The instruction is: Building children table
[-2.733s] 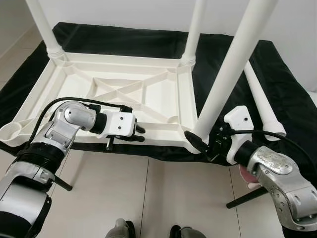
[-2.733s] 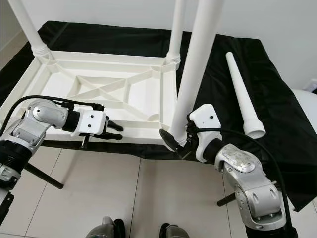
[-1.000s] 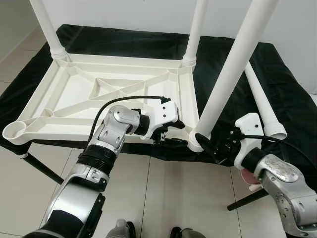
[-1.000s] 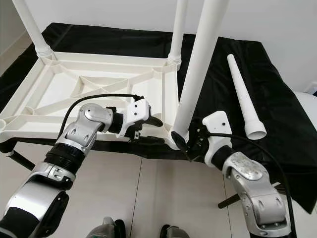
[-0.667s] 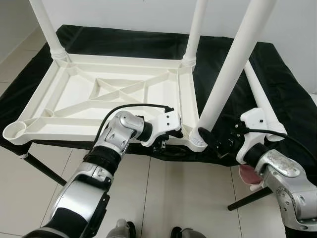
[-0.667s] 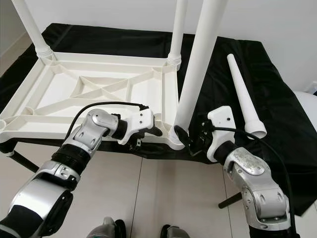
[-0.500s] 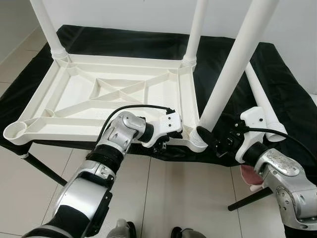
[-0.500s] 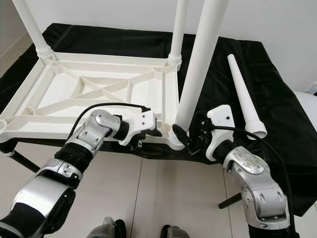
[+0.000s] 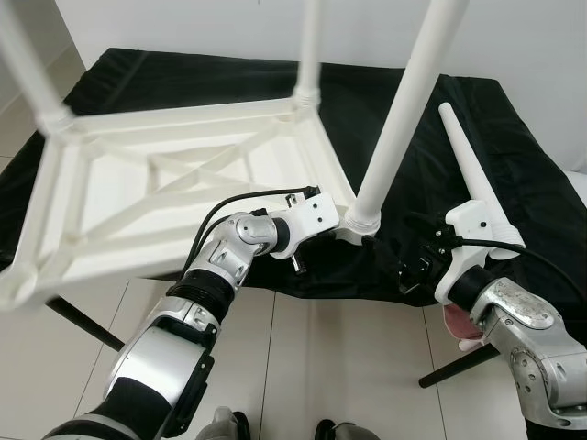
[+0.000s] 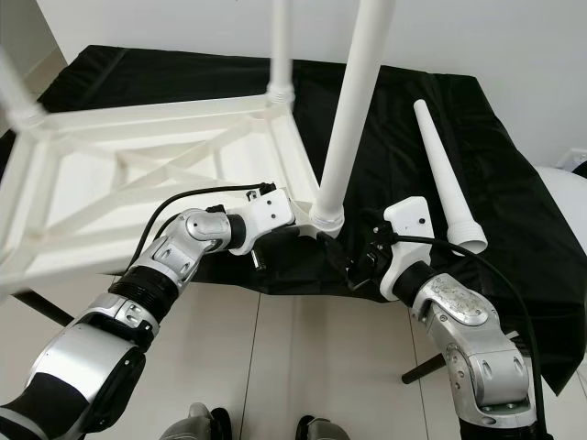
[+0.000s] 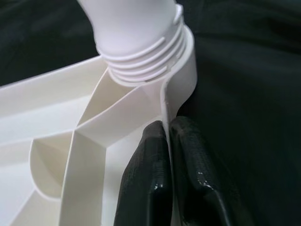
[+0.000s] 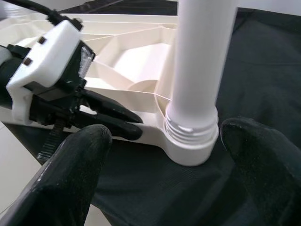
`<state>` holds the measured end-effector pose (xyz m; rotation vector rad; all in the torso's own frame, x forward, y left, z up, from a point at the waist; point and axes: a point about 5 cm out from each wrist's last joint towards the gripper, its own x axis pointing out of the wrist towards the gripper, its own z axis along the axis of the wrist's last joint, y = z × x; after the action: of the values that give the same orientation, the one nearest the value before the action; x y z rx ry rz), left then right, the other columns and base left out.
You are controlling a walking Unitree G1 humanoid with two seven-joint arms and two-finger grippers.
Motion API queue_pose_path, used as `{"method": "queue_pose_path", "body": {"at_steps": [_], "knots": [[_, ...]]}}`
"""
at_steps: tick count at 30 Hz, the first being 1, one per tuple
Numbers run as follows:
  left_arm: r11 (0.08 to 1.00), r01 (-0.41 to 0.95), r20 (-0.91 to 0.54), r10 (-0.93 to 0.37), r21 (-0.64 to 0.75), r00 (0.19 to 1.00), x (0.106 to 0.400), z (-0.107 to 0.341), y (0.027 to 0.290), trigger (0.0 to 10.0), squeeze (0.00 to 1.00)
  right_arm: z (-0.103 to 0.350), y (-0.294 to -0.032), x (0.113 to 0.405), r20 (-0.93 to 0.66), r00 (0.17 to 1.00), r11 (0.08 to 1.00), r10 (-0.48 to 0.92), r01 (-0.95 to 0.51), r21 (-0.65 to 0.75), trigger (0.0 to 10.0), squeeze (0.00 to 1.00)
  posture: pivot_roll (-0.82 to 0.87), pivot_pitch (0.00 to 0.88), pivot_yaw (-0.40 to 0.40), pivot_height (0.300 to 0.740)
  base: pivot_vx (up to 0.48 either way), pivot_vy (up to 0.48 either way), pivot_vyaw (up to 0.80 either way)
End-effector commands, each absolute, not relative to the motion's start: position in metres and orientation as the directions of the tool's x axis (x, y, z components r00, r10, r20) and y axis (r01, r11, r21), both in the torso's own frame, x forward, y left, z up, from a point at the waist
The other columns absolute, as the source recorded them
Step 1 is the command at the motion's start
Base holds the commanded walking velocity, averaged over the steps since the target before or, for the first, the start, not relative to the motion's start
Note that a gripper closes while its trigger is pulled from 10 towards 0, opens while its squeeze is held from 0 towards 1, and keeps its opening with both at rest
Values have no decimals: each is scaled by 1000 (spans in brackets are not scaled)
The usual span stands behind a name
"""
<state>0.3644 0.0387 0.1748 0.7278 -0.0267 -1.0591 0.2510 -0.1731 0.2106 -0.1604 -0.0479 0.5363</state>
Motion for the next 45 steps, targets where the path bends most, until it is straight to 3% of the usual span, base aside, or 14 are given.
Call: {"method": "queue_pose_path", "body": {"at_steps": [1, 4, 13, 16, 19, 22, 29, 36, 39, 40, 41, 45], "knots": [[270, 785, -327, -798, 558, 506, 363, 168, 45, 0, 0, 209, -172, 249, -4, 851, 839, 525, -519, -165, 10000, 0, -67, 119, 3, 740, 0, 0, 0], [147, 775, -318, -853, 615, 414, 354, 171, 45, 0, 0, 209, -172, 250, -9, 851, 838, 525, -519, -169, 10000, 0, -63, 120, -2, 740, 0, 0, 0], [35, 754, -319, -893, 656, 319, 346, 176, 37, 0, 0, 210, -170, 251, -9, 847, 834, 532, -525, -171, 10000, 0, -66, 123, -4, 740, 0, 0, 0], [-116, 724, -351, -918, 680, 183, 332, 174, 25, 0, 0, 210, -170, 251, -9, 845, 831, 535, -529, -172, 10000, 0, -70, 125, -2, 740, 0, 0, 0], [-144, 717, -360, -920, 682, 158, 329, 173, 23, 0, 0, 210, -170, 250, -10, 844, 831, 536, -529, -173, 10000, 0, -70, 125, -2, 740, 0, 0, 0], [-231, 670, -390, -916, 705, 94, 323, 176, 18, 0, 0, 211, -168, 249, -9, 839, 825, 545, -537, -177, 10000, 0, -73, 128, 0, 740, 0, 0, 0], [-338, 587, -447, -893, 735, 46, 320, 176, 22, 0, 0, 214, -168, 246, -17, 824, 806, 567, -558, -198, 10000, 0, -81, 129, 5, 740, 0, 0, 0], [-372, 561, -467, -884, 739, 28, 318, 172, 29, 0, 0, 217, -173, 247, -25, 823, 801, 567, -559, -215, 10000, 0, -80, 129, 1, 740, 0, 0, 0], [-379, 542, -466, -885, 750, 27, 317, 174, 37, 0, 0, 208, -173, 248, -87, 782, 758, 617, -620, -200, 10000, 0, -75, 127, -6, 740, 0, 0, 0], [-377, 528, -463, -886, 761, 34, 320, 179, 44, 0, 0, 199, -166, 250, -143, 702, 683, 697, -711, -165, 10000, 0, -71, 124, -12, 740, 0, 0, 0], [-374, 525, -460, -887, 765, 38, 320, 180, 45, 0, 0, 197, -164, 250, -153, 681, 663, 716, -732, -155, 10000, 0, -71, 124, -12, 740, 0, 0, 0], [-370, 521, -456, -889, 769, 41, 322, 183, 45, 0, 0, 192, -160, 255, -173, 651, 635, 739, -759, -142, 10000, 0, -70, 121, -16, 740, 0, 0, 0]]}}
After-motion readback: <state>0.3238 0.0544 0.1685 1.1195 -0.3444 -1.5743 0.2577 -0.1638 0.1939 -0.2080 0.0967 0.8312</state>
